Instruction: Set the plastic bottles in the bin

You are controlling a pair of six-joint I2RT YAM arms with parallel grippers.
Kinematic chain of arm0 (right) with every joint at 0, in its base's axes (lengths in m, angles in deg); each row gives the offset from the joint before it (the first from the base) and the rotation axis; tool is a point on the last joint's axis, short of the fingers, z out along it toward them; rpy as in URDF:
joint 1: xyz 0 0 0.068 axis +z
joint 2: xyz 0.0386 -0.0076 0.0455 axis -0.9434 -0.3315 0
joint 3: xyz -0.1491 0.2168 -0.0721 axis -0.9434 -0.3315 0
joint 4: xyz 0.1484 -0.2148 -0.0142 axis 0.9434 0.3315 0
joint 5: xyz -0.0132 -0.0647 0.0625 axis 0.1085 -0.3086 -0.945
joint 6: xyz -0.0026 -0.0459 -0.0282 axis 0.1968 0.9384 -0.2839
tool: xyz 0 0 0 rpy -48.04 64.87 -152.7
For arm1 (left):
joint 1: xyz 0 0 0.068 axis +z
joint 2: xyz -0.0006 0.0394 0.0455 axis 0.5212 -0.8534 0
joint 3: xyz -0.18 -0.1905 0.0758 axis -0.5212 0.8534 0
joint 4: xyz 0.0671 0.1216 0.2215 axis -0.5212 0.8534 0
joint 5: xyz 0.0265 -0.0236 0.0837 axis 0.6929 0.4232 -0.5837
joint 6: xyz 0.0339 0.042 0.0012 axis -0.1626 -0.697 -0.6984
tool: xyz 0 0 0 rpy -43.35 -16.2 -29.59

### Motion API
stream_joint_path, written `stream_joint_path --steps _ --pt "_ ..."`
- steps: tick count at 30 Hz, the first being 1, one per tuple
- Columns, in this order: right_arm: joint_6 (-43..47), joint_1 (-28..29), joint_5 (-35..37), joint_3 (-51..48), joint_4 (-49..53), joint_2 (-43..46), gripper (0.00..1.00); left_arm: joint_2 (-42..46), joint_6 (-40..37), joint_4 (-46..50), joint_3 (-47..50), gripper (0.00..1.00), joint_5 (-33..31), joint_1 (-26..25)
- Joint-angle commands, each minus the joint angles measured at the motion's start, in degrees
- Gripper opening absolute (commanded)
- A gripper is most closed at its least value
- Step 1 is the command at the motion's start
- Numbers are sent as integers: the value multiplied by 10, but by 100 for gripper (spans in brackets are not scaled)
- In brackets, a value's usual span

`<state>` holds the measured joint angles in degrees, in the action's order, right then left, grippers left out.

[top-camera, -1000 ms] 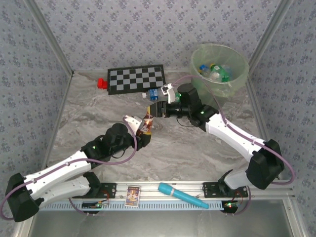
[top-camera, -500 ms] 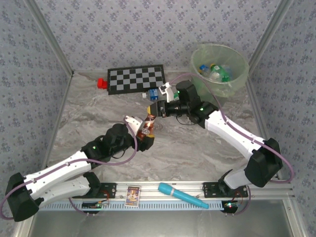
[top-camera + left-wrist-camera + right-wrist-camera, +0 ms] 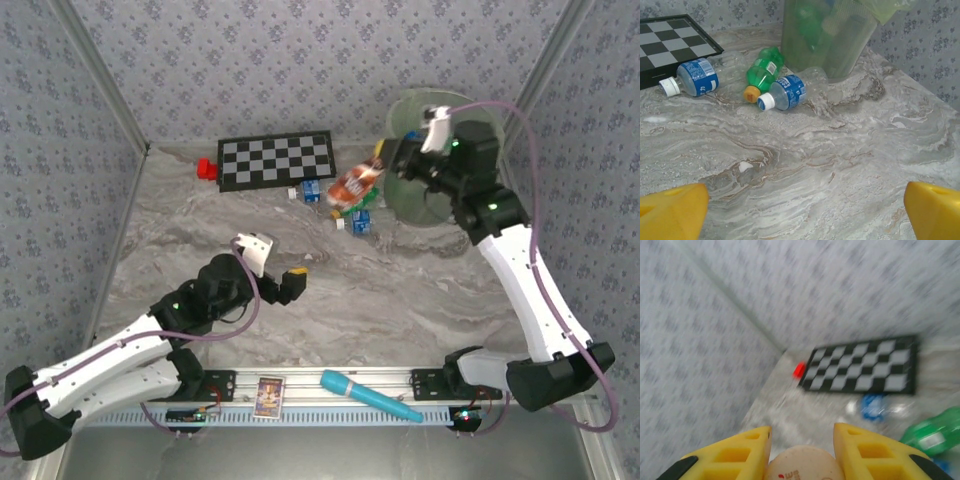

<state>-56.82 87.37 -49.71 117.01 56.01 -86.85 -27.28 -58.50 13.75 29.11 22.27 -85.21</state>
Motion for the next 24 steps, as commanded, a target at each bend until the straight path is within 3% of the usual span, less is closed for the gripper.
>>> stream_joint_path --steps 1,8,11,19,24 --pt "1 -44 86 31 2 1 23 10 28 -11 14 100 -2 -4" --pt "73 -78 271 55 -73 -28 26 34 46 -20 33 100 6 -4" --pt "101 -84 308 73 -94 -57 26 44 50 -18 37 100 8 -5" --pt "178 -91 352 133 -116 -152 26 78 66 -9 56 100 4 -5" --pt "196 -87 332 167 -73 -213 25 98 70 -4 67 100 -2 -4"
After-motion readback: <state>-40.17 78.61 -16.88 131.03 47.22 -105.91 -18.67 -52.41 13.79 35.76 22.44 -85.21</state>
